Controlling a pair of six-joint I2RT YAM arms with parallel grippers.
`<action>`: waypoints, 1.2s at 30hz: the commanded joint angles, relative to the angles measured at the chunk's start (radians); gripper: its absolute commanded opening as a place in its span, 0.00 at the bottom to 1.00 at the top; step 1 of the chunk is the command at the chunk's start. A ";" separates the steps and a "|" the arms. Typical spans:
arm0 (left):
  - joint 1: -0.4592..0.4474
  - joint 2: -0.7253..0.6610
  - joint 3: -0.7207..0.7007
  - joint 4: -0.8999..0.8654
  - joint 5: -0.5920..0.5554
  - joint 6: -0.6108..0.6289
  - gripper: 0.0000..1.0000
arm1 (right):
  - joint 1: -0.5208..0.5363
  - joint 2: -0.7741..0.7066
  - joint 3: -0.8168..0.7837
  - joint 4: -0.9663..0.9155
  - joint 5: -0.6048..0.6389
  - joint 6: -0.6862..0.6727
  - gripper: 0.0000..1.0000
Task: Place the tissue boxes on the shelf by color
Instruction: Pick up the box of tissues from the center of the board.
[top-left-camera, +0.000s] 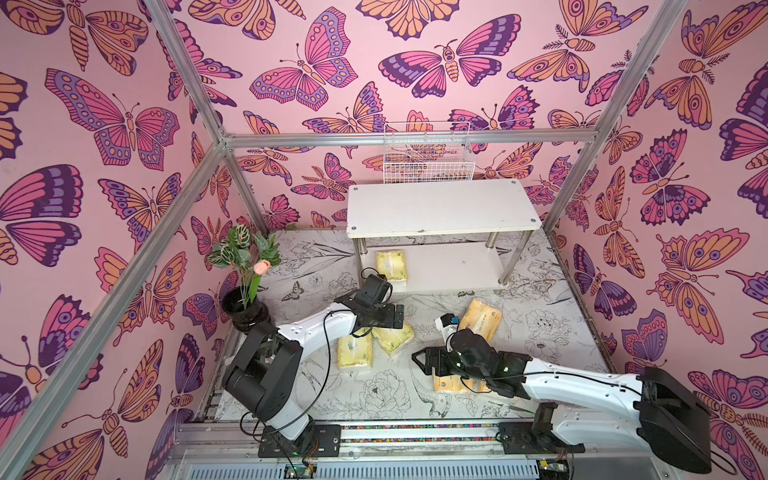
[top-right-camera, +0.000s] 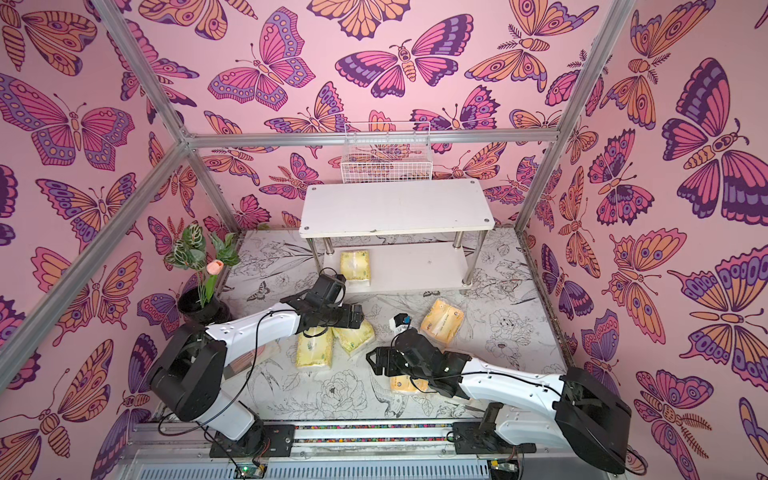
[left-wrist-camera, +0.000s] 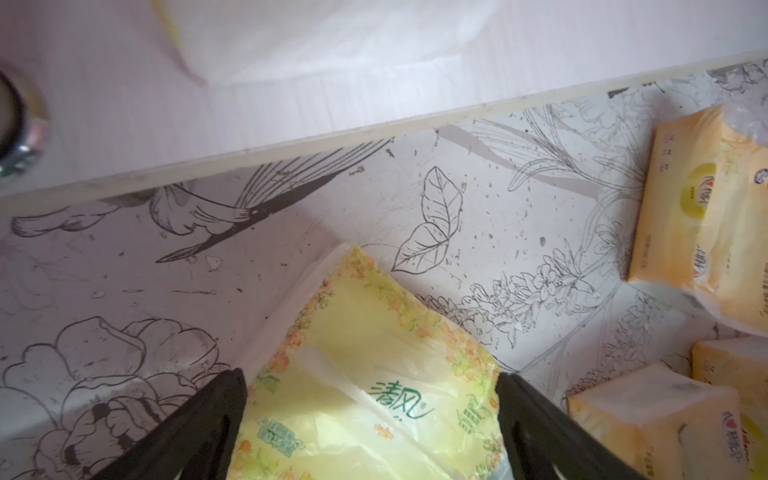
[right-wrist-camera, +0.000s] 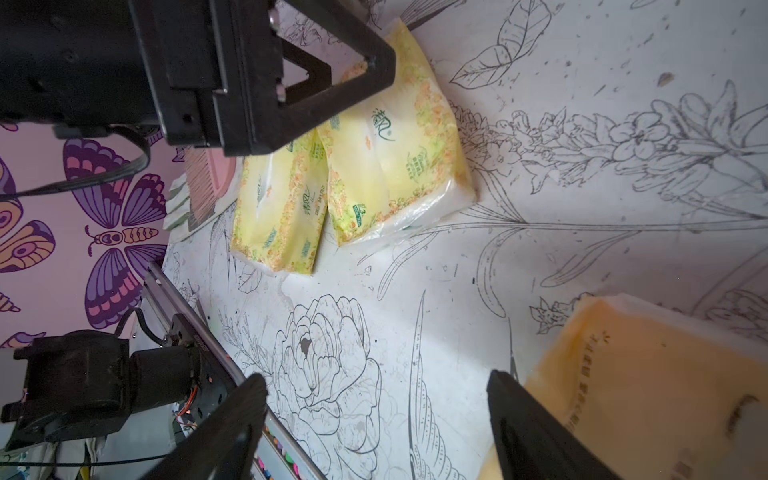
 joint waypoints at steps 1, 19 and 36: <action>0.012 -0.040 -0.028 0.004 -0.094 -0.002 1.00 | -0.001 0.029 -0.008 0.054 -0.015 0.017 0.86; 0.035 0.026 -0.079 0.068 0.026 -0.048 1.00 | -0.046 0.102 -0.028 0.207 -0.059 0.109 0.87; -0.049 -0.042 -0.161 0.117 0.032 -0.177 1.00 | -0.060 0.303 -0.039 0.394 -0.076 0.241 0.86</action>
